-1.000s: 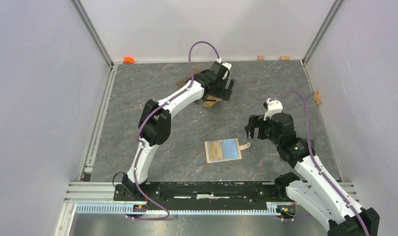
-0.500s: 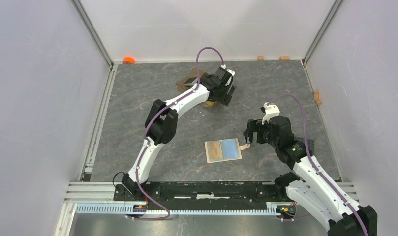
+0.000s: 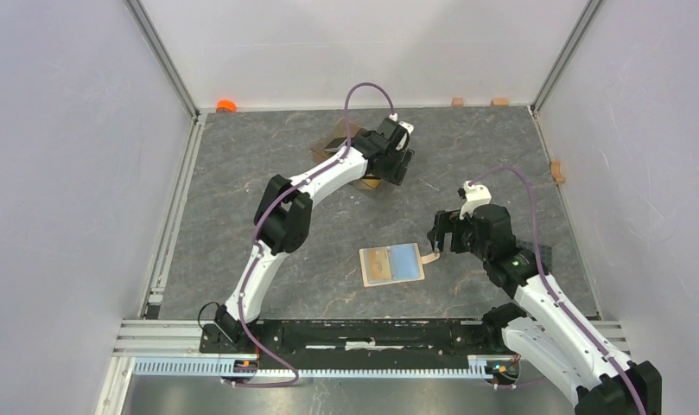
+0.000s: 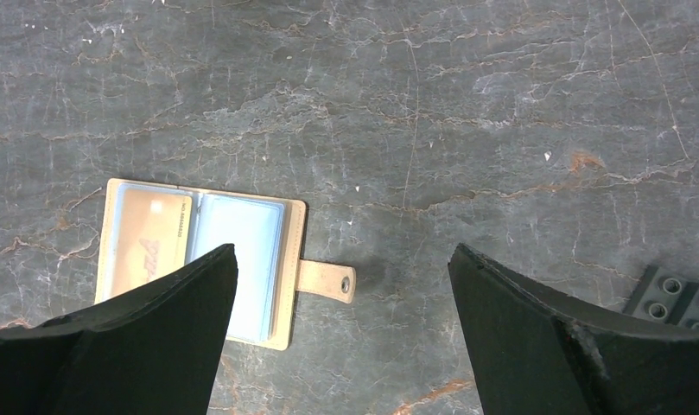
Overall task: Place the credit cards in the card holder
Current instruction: Pick up the credit card from the storage box.
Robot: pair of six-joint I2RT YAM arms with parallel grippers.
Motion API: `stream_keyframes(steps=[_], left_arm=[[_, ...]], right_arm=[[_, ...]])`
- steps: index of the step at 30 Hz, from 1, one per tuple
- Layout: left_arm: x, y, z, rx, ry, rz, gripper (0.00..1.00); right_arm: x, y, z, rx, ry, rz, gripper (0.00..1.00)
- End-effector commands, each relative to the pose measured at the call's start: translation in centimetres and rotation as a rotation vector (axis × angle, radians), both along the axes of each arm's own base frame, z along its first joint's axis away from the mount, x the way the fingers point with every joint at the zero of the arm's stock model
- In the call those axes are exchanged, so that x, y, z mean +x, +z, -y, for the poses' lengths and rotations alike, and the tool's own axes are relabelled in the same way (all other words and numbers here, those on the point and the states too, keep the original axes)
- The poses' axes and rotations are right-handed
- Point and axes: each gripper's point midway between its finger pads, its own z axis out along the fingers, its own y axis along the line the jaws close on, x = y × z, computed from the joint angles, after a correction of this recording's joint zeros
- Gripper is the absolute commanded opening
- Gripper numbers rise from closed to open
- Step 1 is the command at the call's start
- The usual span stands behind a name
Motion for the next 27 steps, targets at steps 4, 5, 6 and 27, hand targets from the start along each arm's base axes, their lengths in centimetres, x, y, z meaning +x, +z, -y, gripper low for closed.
stream_keyframes(steps=[4,5,6,27], left_arm=[[-2.1,4.4,3.3,-0.093,-0.094,0.033,0.73],[-2.2,4.5,3.3,-0.091,-0.093,0.035,0.73],[-2.2,4.6,3.3,-0.091,-0.093,0.037,0.72],[-0.5,0.3,0.7,0.053,0.033,0.040,0.90]], right_arm=[[0.5,0.4,-0.4,0.028,-0.001,0.027,0.96],[0.5,0.4,-0.3,0.027,-0.002,0.026,0.96],[0.5,0.3,-0.4,0.028,0.000,0.024,0.96],[0.5,0.4,-0.2,0.033,-0.008,0.029,0.95]])
